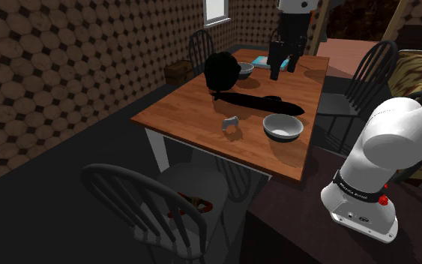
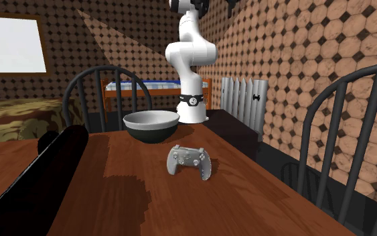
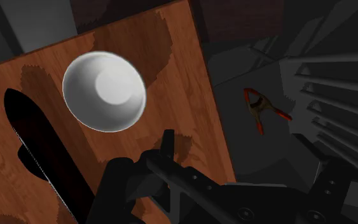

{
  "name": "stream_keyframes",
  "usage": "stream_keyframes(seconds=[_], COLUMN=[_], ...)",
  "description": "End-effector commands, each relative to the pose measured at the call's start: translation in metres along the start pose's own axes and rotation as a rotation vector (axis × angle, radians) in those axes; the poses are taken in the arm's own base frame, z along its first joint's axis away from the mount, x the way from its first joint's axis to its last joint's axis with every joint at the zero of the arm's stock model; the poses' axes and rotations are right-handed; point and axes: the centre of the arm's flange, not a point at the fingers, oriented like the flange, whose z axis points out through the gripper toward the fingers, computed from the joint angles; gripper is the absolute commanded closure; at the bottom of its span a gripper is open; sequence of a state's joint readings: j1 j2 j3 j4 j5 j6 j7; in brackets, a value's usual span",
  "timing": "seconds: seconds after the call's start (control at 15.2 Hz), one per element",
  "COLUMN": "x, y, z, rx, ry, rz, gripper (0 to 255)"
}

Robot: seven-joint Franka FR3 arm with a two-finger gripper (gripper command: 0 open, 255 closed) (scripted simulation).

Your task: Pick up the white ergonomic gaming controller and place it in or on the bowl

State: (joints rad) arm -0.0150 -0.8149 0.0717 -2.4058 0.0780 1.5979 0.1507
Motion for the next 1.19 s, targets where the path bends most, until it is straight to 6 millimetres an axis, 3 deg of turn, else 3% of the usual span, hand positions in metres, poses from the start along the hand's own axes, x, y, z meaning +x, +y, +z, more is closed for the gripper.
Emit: stream_keyframes(seconds=[0.0, 0.59, 1.12], x=[0.0, 0.082, 0.156], y=[0.0, -0.019, -0.015], z=[0.0, 0.087, 0.164], rx=[0.0, -0.068, -0.129], ry=[0.0, 0.002, 0.004], rz=[0.0, 0.233, 0.441], gripper=[0, 0, 0])
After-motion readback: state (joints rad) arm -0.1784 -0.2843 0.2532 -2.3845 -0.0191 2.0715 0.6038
